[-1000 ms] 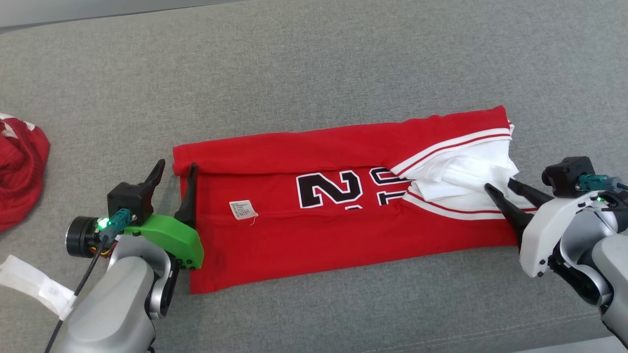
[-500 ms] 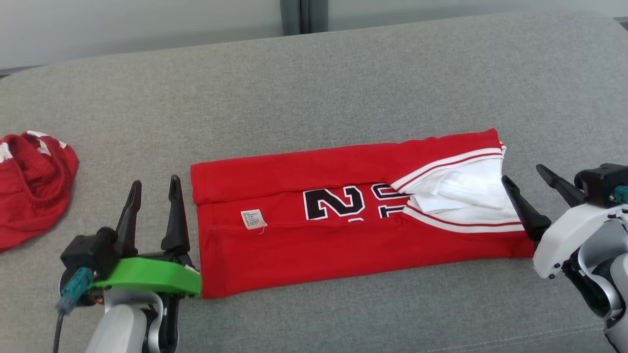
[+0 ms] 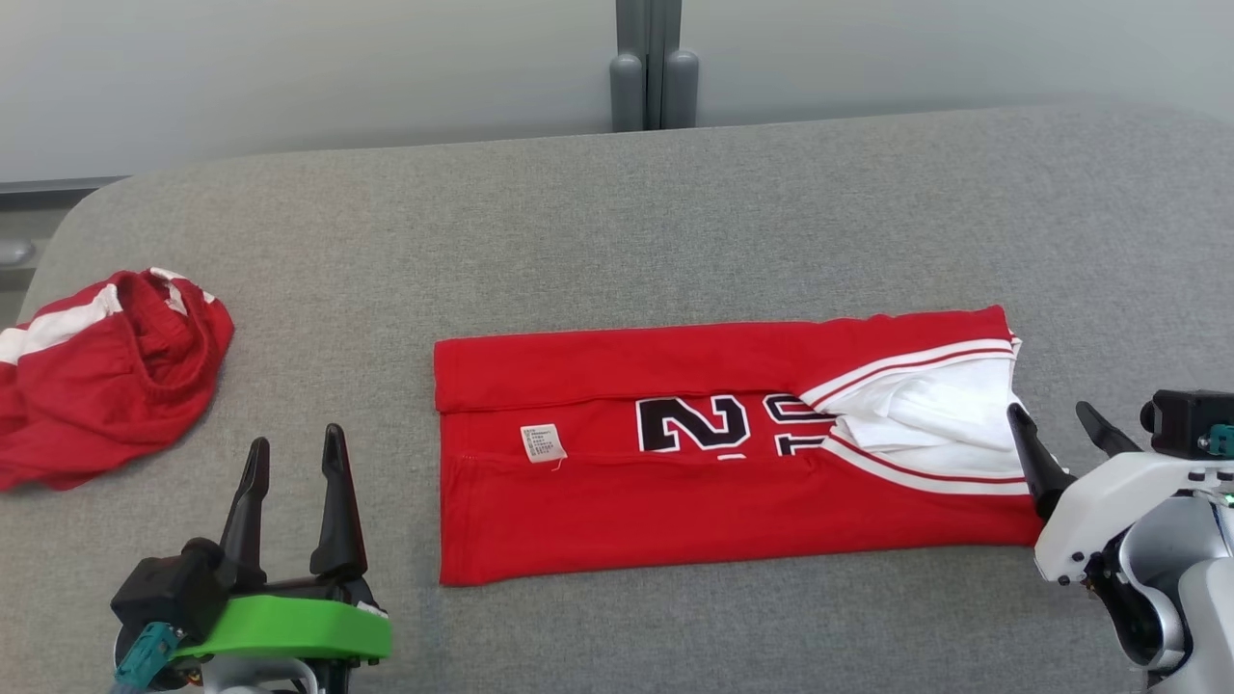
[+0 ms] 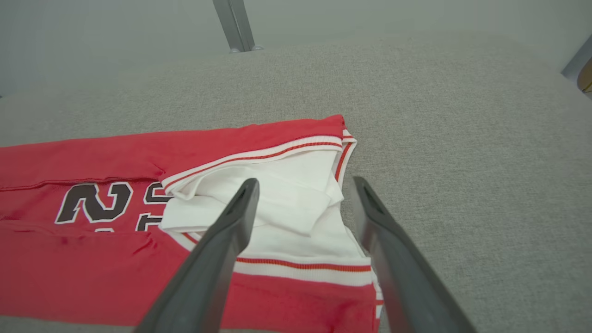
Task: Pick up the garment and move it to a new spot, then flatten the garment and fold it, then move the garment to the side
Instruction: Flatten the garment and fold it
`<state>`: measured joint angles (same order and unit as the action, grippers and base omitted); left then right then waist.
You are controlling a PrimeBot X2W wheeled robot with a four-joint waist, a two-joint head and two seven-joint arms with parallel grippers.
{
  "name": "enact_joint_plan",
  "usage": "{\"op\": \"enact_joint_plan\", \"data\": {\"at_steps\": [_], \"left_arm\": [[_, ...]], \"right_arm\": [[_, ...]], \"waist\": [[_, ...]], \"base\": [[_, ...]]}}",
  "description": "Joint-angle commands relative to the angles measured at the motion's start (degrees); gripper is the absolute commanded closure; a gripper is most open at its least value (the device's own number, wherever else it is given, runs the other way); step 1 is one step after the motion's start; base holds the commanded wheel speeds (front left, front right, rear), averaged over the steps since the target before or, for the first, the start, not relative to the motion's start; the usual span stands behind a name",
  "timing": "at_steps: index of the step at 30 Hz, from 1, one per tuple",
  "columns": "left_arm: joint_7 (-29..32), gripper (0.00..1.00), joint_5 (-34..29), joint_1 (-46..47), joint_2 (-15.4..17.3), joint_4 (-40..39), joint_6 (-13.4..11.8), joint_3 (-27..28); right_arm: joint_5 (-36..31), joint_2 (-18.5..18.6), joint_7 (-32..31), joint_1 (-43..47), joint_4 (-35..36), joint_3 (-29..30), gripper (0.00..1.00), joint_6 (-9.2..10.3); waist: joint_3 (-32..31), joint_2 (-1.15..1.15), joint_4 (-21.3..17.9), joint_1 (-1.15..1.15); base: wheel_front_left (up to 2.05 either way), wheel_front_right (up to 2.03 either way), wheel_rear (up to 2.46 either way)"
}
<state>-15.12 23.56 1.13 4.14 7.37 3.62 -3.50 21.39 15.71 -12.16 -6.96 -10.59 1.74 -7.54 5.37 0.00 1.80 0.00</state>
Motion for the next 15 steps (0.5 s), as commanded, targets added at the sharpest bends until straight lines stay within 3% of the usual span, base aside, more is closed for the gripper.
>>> {"op": "enact_joint_plan", "data": {"at_steps": [1, 9, 15], "left_arm": [[0.00, 0.00, -0.62, -0.75, -0.23, 0.00, 0.46, 0.56], [0.00, 0.00, -2.23, 1.14, -0.50, 0.34, 1.38, 1.51], [0.00, 0.00, -3.06, 2.01, -0.67, 0.52, 2.04, 1.39]], "right_arm": [[-0.42, -0.21, -1.01, -1.25, -0.74, 0.38, 0.00, 0.11], [-0.93, -0.38, -9.49, -10.17, -9.39, 3.05, 0.00, 0.10], [-1.13, 0.53, -12.47, -14.27, -17.39, 4.02, 0.00, 0.10]], "waist": [[-0.13, 0.00, 0.30, 0.00], [2.07, 0.00, 1.34, 0.00], [3.61, 0.00, 2.93, 0.00]], "base": [[0.00, 0.00, 0.00], [0.00, 0.00, 0.00], [0.00, 0.00, 0.00]]}}
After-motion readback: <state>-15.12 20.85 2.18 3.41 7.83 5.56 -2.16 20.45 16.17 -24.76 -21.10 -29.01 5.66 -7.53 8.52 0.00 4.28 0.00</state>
